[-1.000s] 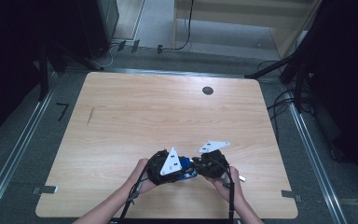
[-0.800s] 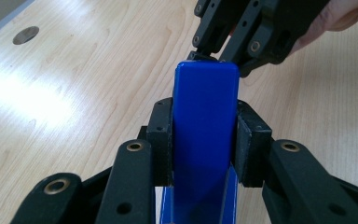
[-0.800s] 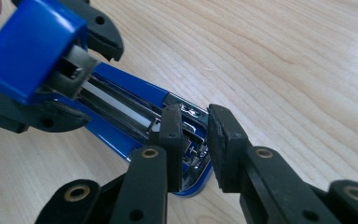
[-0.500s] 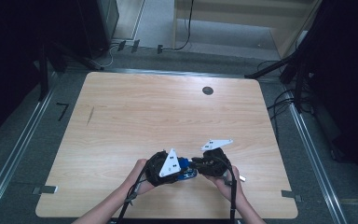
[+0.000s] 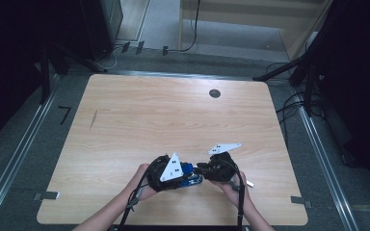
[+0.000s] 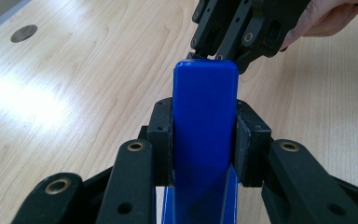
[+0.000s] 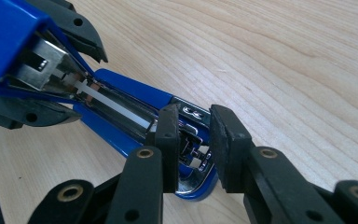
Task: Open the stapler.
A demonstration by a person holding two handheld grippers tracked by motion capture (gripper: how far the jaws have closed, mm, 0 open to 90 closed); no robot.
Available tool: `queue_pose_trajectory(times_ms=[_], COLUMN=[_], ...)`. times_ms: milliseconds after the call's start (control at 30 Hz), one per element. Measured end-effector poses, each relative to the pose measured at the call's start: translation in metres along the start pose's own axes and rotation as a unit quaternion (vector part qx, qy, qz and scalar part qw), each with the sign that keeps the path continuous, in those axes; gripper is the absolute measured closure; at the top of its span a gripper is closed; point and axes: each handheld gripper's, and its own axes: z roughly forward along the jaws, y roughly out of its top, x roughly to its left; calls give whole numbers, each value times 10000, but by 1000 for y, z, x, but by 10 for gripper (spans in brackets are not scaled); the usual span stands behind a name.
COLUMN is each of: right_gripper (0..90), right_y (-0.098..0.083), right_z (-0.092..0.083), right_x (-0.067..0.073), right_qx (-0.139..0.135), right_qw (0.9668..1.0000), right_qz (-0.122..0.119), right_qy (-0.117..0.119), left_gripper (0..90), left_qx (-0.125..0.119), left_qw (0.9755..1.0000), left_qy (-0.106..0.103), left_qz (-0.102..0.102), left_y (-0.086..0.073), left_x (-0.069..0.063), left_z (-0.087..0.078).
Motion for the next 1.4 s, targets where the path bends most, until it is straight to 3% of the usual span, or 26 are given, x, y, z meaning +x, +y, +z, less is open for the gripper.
queue_pose_trajectory(times_ms=[100, 133, 333, 467, 533, 733, 800, 1033, 1200, 1400], right_gripper=[740, 747, 749, 756, 772, 810, 837, 860, 865, 866], right_y=[0, 1, 0, 1, 2, 3, 2, 2, 4, 6], right_z=[-3, -5, -6, -3, -3, 0, 5, 6, 5, 3], right_x=[2, 3, 4, 10, 14, 21, 26, 26, 20, 22], right_qx=[-81, -103, -105, -81, -46, 149, 291, 336, 371, 578], right_qw=[9999, 9997, 9991, 9977, 9955, 9914, 9870, 9874, 9907, 9898], right_qz=[-59, -109, -220, -448, -687, -845, -1073, -1042, -910, -958], right_qy=[-73, -206, -348, -499, -658, -987, -1161, -1144, -937, -885], left_gripper=[661, 662, 662, 662, 662, 661, 661, 660, 652, 648], left_qx=[-16, -26, -13, -13, -18, 75, 112, 218, 251, 232], left_qw=[10000, 10000, 10000, 10000, 10000, 10000, 9999, 9997, 9995, 9994], left_qy=[-8, -13, -8, 8, 16, 19, 46, 86, 131, 36], left_qz=[-49, -93, -31, -30, -57, -60, -56, -98, -133, -250], left_y=[-1, -2, -2, -2, -2, 0, 1, 2, -1, -7], left_x=[2, 3, 2, 2, 3, 3, 2, 3, 4, 8], left_z=[0, 0, 0, 1, 1, 0, -1, -7, -17, -27])
